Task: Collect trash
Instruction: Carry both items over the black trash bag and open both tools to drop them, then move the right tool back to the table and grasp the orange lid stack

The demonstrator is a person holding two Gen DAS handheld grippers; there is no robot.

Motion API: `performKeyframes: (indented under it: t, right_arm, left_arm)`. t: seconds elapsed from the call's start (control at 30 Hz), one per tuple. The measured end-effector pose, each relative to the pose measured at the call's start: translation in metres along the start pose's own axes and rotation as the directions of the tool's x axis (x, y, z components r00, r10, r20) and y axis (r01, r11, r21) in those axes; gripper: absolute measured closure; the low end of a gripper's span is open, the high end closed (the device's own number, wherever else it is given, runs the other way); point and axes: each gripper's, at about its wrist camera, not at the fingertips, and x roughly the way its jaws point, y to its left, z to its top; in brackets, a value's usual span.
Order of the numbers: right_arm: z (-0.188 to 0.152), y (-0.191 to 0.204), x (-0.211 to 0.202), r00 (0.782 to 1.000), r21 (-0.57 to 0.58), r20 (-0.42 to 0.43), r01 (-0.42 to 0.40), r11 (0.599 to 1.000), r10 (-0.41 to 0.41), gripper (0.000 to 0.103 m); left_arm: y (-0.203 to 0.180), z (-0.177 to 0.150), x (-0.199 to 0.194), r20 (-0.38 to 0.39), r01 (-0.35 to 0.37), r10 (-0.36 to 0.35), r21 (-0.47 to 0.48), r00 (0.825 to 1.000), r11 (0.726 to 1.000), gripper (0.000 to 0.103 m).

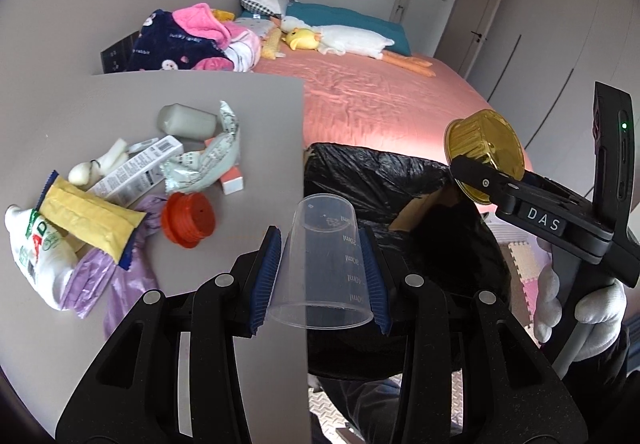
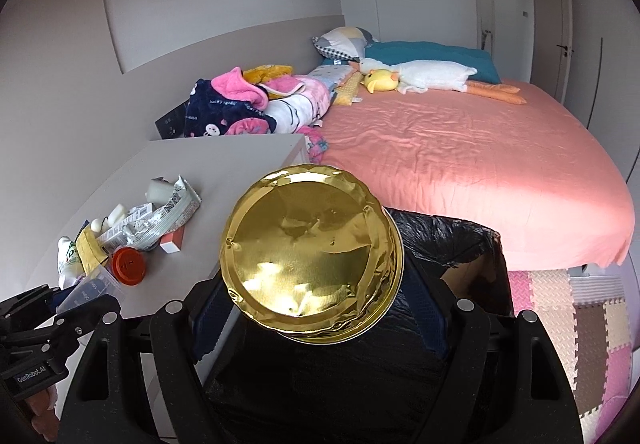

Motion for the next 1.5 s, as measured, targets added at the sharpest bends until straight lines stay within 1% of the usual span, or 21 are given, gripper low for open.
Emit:
performKeyframes:
  t: [0.17,0.2,0.23,0.27,0.3,0.33,0.37,0.4,0.53,0.73,1.07,1.2,1.37,1.5]
  right_arm:
    - [0.000,-0.022,-0.004,1.000,0.050,-0.004,0.009,0.999,-0.009,0.024]
    - [0.000,-0.025,-0.006,1.000,0.061,-0.002,0.008,0.998,-0.008,0.024]
    - [0.001,-0.029,-0.008,1.000,0.080,0.000,0.001,0.997,-0.001,0.024]
    - [0.002,-0.035,-0.009,1.000,0.104,-0.002,-0.009,0.995,0.009,0.023]
    - [0.002,-0.041,-0.010,1.000,0.136,-0.009,-0.011,0.991,0.012,0.018]
    - [0.003,-0.047,-0.011,1.000,0.174,-0.010,0.001,0.985,0.000,0.015]
    - [0.004,-0.052,-0.013,1.000,0.200,-0.004,0.017,0.980,-0.016,0.012]
    - [0.004,-0.056,-0.015,1.000,0.214,0.005,0.026,0.977,-0.028,0.012]
    - [0.004,-0.058,-0.018,0.998,0.210,0.022,0.050,0.976,-0.056,0.012]
    - [0.004,-0.049,-0.018,0.997,0.177,0.049,0.043,0.983,-0.053,0.012]
    - [0.003,-0.016,-0.004,1.000,0.132,0.021,-0.010,0.991,0.007,0.012]
    - [0.003,-0.004,0.000,0.999,0.116,0.019,-0.029,0.993,0.027,0.012]
    - [0.002,0.011,0.003,0.997,0.099,0.032,-0.079,0.992,0.076,0.012]
    - [0.000,0.032,0.010,0.994,0.060,0.018,-0.105,0.993,0.104,0.012]
  left_arm:
    - [-0.014,0.003,0.011,-0.023,0.068,-0.067,0.013,0.997,0.998,0.063]
    - [-0.016,0.004,0.014,-0.028,0.096,-0.096,0.010,0.995,0.995,0.063]
    - [-0.018,0.006,0.017,-0.038,0.140,-0.140,0.008,0.989,0.990,0.061]
    - [-0.021,0.007,0.021,-0.061,0.189,-0.188,0.012,0.980,0.982,0.053]
    - [-0.024,0.008,0.025,-0.079,0.205,-0.204,0.008,0.976,0.979,0.021]
    - [-0.025,0.009,0.027,-0.080,0.206,-0.205,-0.005,0.975,0.979,0.007]
    - [-0.025,0.009,0.027,-0.069,0.217,-0.217,-0.016,0.974,0.976,0.007]
    - [-0.024,0.010,0.028,-0.071,0.233,-0.235,-0.028,0.969,0.972,0.007]
    - [-0.018,0.010,0.026,-0.062,0.250,-0.255,-0.066,0.965,0.966,0.007]
    - [-0.009,0.008,0.020,-0.040,0.220,-0.224,-0.080,0.974,0.972,0.007]
    - [0.018,0.003,0.004,-0.012,0.160,-0.163,-0.112,0.987,0.981,0.007]
    - [0.031,0.001,-0.002,-0.002,0.153,-0.155,-0.136,0.988,0.979,0.007]
    - [0.048,-0.001,-0.008,0.014,0.140,-0.140,-0.166,0.990,0.976,0.007]
    - [0.063,-0.002,-0.019,0.034,0.104,-0.099,-0.190,0.994,0.976,0.007]
